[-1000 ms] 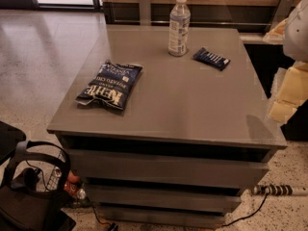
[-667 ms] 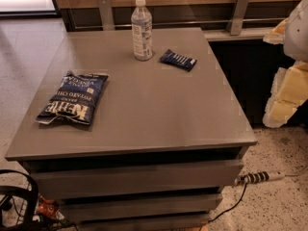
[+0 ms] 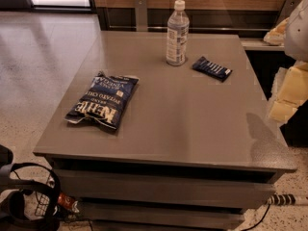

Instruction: Move rxbar blueberry near blue chip bag

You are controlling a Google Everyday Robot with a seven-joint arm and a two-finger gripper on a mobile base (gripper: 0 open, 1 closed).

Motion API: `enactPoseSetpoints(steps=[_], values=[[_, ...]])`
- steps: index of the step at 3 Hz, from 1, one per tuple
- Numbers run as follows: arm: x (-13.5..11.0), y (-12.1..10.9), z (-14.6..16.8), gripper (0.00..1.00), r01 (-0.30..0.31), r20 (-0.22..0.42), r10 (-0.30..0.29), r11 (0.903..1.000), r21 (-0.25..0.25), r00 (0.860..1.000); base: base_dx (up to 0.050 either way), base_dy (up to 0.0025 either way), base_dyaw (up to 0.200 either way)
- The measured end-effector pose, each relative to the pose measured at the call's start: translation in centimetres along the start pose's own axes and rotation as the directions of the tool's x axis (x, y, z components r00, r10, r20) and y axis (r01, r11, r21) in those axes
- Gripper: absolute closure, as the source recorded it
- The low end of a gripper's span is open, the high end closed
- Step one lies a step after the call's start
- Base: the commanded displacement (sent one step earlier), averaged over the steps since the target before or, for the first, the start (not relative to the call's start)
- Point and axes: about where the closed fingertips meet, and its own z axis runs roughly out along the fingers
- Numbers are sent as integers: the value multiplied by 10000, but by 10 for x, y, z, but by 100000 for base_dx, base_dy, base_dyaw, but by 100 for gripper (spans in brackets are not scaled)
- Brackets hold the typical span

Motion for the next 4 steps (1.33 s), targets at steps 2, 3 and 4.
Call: enactPoseSetpoints(steps=[2,3,4], values=[[1,-53,9,0,-908,1565,889,9959,51,9837,0,0,0],[0,-89,16,0,-1436,2655,1396,9896,-43,9540,0,0,0],[-2,-125,32,0,-1974,3638,1915,9801,-213,9116,0,0,0]])
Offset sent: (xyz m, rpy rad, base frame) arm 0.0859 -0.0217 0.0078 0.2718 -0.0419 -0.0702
